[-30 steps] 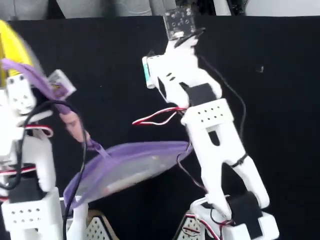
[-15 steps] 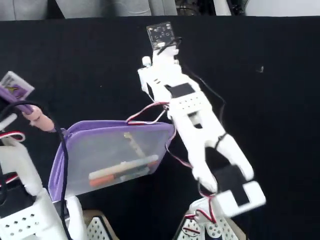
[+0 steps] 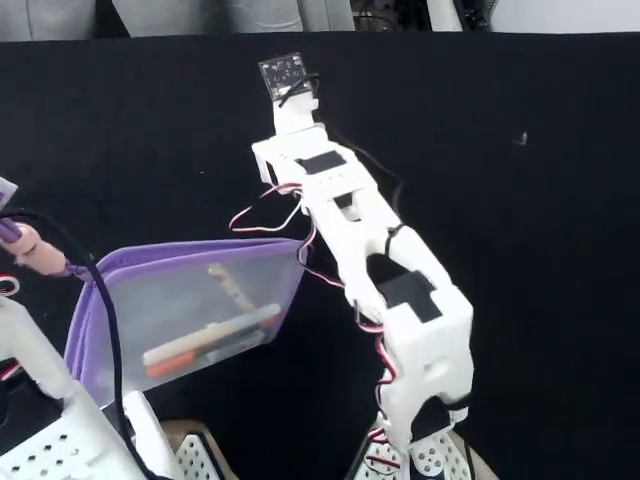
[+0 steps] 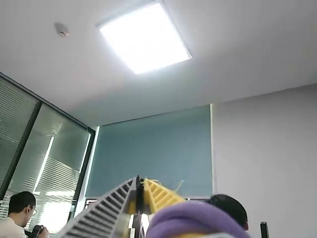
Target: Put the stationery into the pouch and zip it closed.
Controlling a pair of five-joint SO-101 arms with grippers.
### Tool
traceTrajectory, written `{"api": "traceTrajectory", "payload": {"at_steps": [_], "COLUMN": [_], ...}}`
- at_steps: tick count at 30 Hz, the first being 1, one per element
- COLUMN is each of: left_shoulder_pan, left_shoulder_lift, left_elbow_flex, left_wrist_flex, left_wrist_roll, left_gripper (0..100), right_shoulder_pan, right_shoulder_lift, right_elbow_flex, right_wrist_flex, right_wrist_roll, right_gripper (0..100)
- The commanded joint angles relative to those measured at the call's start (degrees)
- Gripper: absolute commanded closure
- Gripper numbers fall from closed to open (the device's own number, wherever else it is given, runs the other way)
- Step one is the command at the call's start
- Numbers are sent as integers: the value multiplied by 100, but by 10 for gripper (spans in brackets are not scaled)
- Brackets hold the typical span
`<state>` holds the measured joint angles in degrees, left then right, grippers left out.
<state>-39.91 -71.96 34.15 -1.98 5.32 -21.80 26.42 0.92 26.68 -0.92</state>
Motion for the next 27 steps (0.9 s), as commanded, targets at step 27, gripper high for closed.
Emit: {"api": "traceTrajectory", "payload": {"at_steps": [27], "left_shoulder_pan": [-31], "left_shoulder_lift": [9], "left_elbow_flex": [-268], "left_wrist_flex": [0], "left_wrist_roll": [0], "left_gripper": [971], "right_shoulder_pan": [352], "right_shoulder_lift": [1552], "right_elbow_flex": [-2316], "right_wrist_flex": [1741], "right_wrist_roll": [-246], "right_gripper": [760]}}
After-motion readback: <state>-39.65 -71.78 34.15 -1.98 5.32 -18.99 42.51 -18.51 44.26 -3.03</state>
